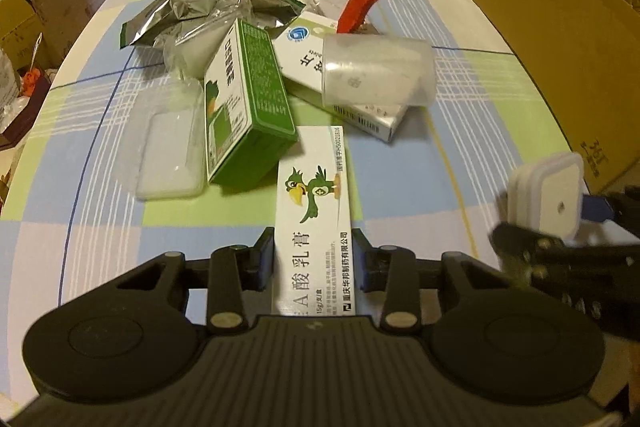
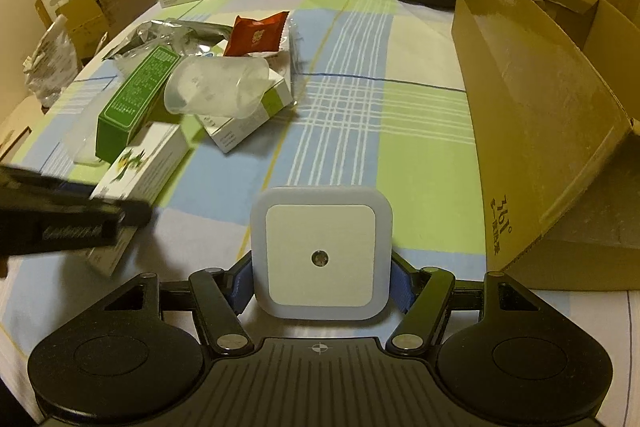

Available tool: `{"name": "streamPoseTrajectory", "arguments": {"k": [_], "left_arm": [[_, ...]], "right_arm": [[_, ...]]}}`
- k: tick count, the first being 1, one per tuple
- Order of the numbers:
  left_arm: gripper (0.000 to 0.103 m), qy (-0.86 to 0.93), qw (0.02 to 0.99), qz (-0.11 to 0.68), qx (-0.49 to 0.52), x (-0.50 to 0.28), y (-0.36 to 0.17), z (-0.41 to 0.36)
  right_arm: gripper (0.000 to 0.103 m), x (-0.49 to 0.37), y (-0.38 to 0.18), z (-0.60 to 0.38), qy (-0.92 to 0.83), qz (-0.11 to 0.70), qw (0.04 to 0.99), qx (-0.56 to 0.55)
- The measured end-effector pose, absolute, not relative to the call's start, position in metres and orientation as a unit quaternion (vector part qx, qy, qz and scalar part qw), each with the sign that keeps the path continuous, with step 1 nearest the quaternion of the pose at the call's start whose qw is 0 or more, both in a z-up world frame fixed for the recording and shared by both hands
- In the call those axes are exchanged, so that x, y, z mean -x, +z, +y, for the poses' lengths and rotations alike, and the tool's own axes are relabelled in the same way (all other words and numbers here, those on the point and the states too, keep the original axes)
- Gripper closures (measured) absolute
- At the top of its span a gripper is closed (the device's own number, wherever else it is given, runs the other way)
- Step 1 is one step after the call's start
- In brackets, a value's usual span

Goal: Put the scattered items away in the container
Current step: 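Grasp the white square night light with the right gripper while the left grasps the white parrot-print box, then carry both items into the cardboard box and open both grippers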

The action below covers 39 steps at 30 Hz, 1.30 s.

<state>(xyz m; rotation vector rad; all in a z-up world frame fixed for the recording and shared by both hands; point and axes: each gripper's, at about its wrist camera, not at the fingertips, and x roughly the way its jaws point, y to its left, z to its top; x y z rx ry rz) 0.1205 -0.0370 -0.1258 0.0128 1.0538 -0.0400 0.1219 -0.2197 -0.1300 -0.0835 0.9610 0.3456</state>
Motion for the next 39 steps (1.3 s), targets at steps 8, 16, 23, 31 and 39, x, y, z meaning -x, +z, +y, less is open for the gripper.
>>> {"name": "streamPoseTrajectory", "arguments": {"k": [8, 16, 23, 31, 39], "left_arm": [[0.07, -0.032, 0.868, 0.496, -0.003, -0.1, -0.106, -0.039], [0.07, -0.044, 0.882, 0.469, -0.009, -0.09, -0.068, -0.05], [0.07, -0.075, 0.902, 0.424, -0.029, -0.094, -0.02, -0.083], [0.07, -0.152, 0.913, 0.377, -0.041, -0.114, 0.019, -0.151], [0.07, -0.222, 0.902, 0.369, -0.033, -0.152, 0.036, -0.237]], "right_arm": [[0.036, -0.118, -0.125, -0.221, 0.162, 0.454, 0.875, 0.044], [0.036, -0.103, -0.072, -0.226, 0.169, 0.413, 0.894, 0.036], [0.036, -0.101, -0.009, -0.255, 0.146, 0.365, 0.919, 0.021], [0.036, -0.106, 0.035, -0.33, 0.073, 0.328, 0.942, 0.01], [0.036, -0.134, 0.031, -0.398, 0.029, 0.325, 0.945, -0.006]]}}
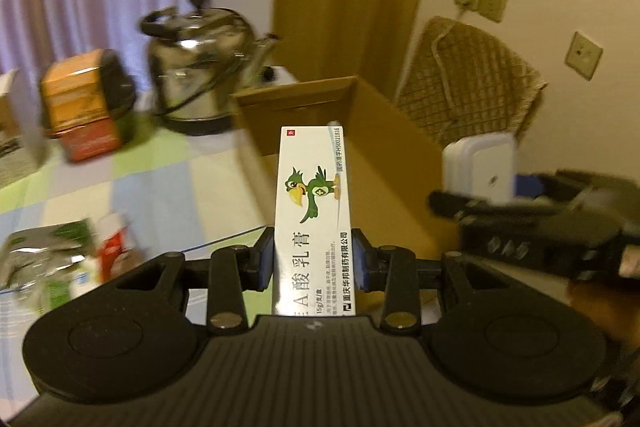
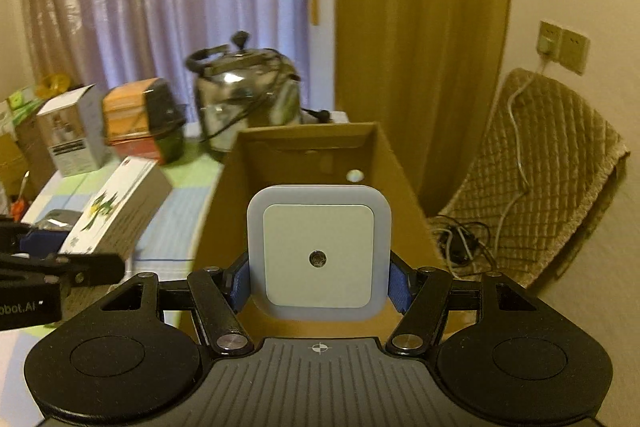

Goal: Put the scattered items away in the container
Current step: 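Carry both items into the cardboard box and open both grippers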

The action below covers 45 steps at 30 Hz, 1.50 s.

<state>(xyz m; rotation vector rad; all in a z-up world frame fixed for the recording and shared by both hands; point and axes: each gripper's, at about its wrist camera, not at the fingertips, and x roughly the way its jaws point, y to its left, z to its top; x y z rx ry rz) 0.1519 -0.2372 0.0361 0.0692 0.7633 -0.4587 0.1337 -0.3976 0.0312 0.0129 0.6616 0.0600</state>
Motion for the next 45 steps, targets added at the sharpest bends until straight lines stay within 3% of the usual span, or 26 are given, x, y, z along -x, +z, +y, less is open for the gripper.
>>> {"name": "streamPoseTrajectory", "arguments": {"k": [15, 35, 42, 43, 44, 45], "left_arm": [[0.069, -0.236, 0.894, 0.376, -0.058, -0.186, 0.004, -0.285], [0.06, -0.146, 0.911, 0.384, 0.011, -0.154, 0.017, -0.184], [0.05, -0.136, 0.913, 0.385, 0.016, -0.146, 0.013, -0.171], [0.048, -0.133, 0.913, 0.386, 0.017, -0.145, 0.013, -0.168], [0.047, -0.129, 0.913, 0.386, 0.019, -0.144, 0.012, -0.164], [0.047, -0.125, 0.914, 0.386, 0.02, -0.142, 0.011, -0.16]], "right_arm": [[0.036, -0.157, 0.002, -0.439, 0.018, 0.344, 0.938, -0.04], [0.036, -0.177, -0.017, -0.423, 0.047, 0.385, 0.922, -0.02], [0.035, -0.178, -0.014, -0.413, 0.052, 0.37, 0.927, -0.015], [0.027, -0.178, -0.012, -0.412, 0.052, 0.366, 0.929, -0.017], [0.012, -0.177, -0.01, -0.412, 0.05, 0.362, 0.931, -0.019], [0.008, -0.175, -0.008, -0.412, 0.047, 0.354, 0.934, -0.02]]}}
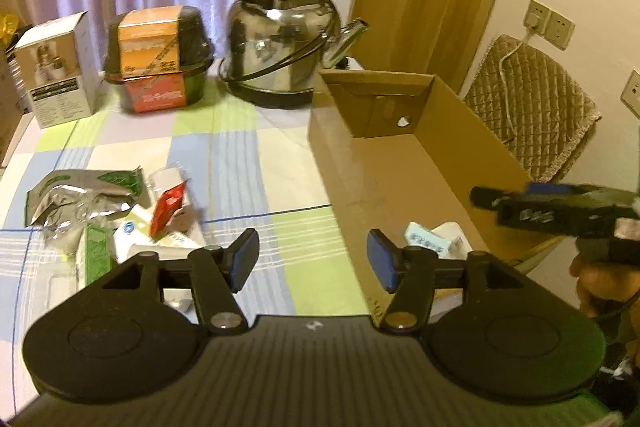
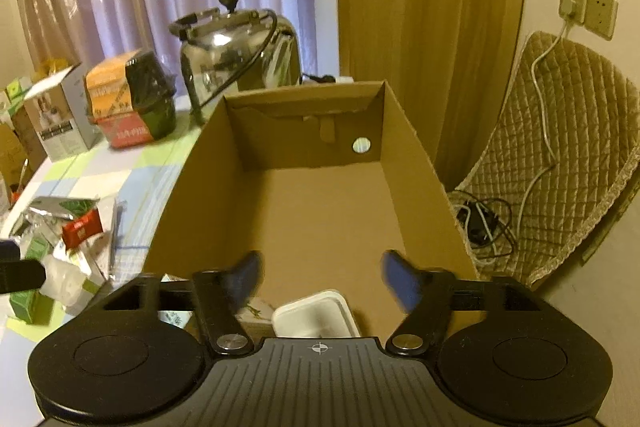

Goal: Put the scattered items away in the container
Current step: 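Carry both items into the cardboard box and open both grippers, then move both grippers back over the remaining table items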

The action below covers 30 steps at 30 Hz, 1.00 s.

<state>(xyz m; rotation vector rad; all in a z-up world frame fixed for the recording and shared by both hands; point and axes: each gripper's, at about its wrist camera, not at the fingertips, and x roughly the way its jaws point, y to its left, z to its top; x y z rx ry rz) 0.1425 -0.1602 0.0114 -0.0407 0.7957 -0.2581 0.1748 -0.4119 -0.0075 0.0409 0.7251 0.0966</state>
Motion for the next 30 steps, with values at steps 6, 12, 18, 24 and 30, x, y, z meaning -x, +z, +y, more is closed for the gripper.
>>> {"name": "streamPoseTrajectory", "arguments": {"k": [6, 12, 18, 24, 30], "left_arm": [[0.045, -0.099, 0.915, 0.391, 0.026, -0.132, 0.009, -0.133], [0.043, -0.063, 0.918, 0.39, 0.03, -0.115, 0.007, -0.099], [0.042, -0.018, 0.92, 0.39, 0.033, -0.097, 0.003, -0.056], [0.041, 0.025, 0.92, 0.39, 0.043, -0.084, 0.001, -0.013], [0.039, 0.051, 0.916, 0.393, 0.053, -0.081, -0.005, 0.021]], "right_arm": [[0.008, -0.161, 0.009, -0.406, 0.051, 0.328, 0.943, -0.031], [0.008, -0.136, 0.027, -0.382, 0.078, 0.311, 0.946, -0.047], [0.008, -0.115, 0.043, -0.338, 0.134, 0.291, 0.946, -0.042], [0.008, -0.106, 0.046, -0.29, 0.184, 0.293, 0.938, -0.024], [0.008, -0.101, 0.035, -0.246, 0.227, 0.311, 0.923, 0.008]]}}
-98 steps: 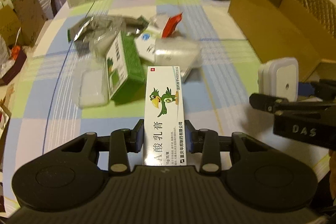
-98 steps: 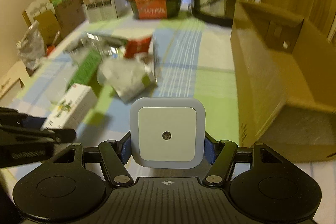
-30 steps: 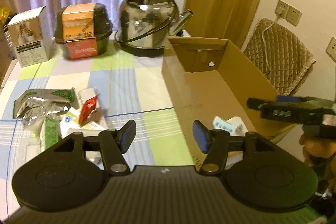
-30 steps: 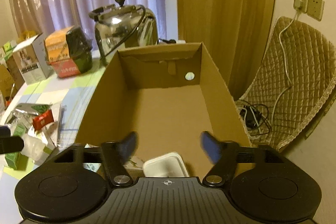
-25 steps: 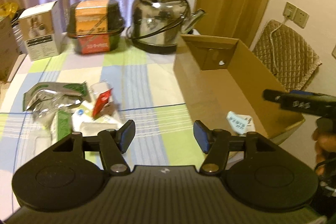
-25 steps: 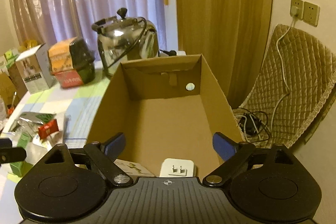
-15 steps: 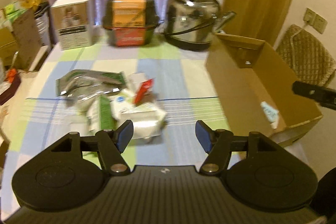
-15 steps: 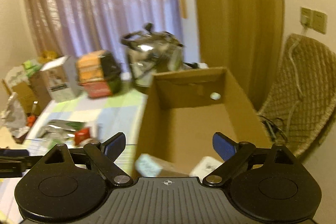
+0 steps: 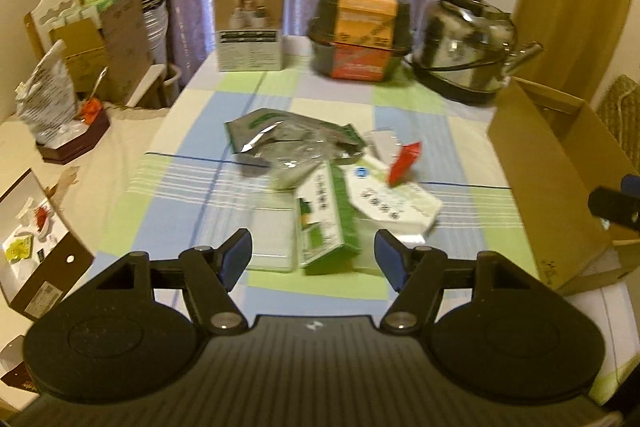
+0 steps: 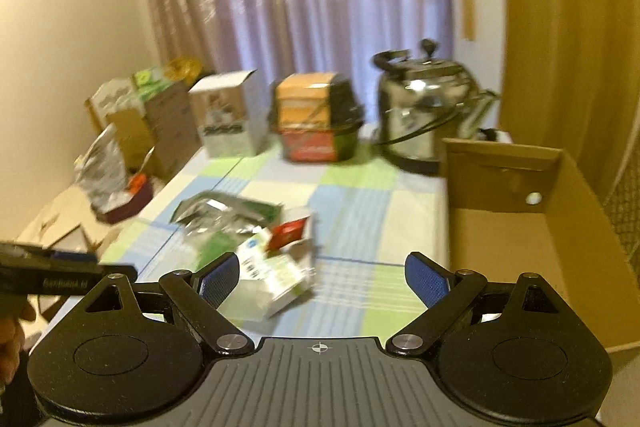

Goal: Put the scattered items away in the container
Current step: 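Move both grippers back over the remaining table items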

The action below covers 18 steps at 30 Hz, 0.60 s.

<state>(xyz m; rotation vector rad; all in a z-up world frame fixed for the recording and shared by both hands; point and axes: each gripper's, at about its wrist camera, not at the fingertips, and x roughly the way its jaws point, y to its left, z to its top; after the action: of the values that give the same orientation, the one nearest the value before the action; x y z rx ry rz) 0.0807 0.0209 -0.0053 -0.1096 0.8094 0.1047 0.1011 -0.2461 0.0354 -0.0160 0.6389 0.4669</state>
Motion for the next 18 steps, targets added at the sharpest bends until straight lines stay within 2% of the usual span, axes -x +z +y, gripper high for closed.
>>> {"name": "streamPoseTrajectory", "arguments": {"k": [18], "left_arm": [[0.039, 0.03, 0.893, 0.449, 0.016, -0.135, -0.072, 0.064]], "right_arm": [[0.008, -0.117, -0.064, -0.161, 0.271, 0.414, 0.864, 0.087]]}}
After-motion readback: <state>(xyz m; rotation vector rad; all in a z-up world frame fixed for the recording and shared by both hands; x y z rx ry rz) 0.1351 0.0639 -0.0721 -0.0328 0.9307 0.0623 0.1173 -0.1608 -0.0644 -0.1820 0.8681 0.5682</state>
